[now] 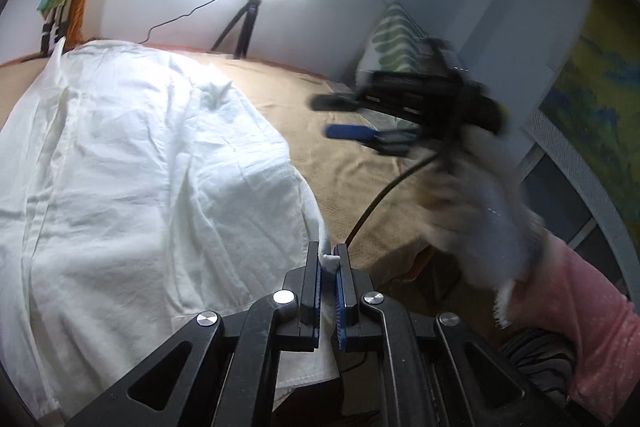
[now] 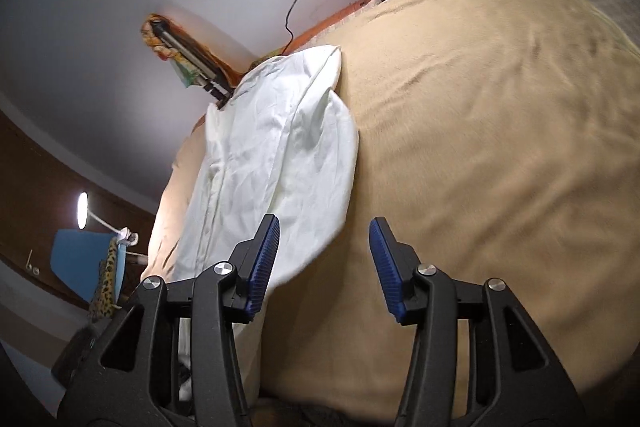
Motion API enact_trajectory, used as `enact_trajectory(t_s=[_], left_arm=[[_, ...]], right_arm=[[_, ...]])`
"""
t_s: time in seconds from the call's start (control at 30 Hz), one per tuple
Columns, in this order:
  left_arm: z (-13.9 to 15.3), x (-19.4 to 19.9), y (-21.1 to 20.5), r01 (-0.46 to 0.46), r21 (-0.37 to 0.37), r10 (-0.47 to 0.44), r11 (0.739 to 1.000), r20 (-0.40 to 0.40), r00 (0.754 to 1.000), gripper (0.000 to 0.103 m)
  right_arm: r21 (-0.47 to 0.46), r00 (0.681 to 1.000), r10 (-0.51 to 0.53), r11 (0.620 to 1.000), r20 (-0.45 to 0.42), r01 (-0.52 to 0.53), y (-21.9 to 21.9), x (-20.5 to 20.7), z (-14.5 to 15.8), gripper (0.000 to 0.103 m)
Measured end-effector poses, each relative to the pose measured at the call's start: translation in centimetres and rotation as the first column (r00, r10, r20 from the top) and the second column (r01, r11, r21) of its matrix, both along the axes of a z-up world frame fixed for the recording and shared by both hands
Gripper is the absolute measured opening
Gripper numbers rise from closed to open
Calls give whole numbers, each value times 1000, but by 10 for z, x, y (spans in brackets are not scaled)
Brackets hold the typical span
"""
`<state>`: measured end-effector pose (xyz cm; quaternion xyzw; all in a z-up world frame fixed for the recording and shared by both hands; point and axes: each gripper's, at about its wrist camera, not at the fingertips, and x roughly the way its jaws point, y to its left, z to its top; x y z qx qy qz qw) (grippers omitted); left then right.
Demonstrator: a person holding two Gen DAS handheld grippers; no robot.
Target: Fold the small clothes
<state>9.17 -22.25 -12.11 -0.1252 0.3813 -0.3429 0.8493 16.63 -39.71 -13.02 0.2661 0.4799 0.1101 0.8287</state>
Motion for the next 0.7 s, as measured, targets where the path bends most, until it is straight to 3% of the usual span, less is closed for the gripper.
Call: enact_trajectory(t_s=[0.27,0.33,0.37,0.5,0.7], left_arm=[[-4,-2,22,-21,-50,19,999,-33,999,2],[-6,-3,26,-21,-64,19,998,-44,999,2],[-6,-2,29,-24,-71,21,997,-49,999,2],[-6,0,41,-42,-96,36,994,-65,997,2],[-11,-11,62,-73,-99,65,992,-76,995,2]], right_arm=[[48,997,-3,999,-82,7,11,86,-49,50],[44,995,8,999,-98,-4,19,96,-52,32],[11,994,20,1000,-111,-18,26,102,-52,8],[-121,994,52,991,-98,-64,55,114,-31,5],[-317,984,165,931,-71,-180,122,128,8,5]])
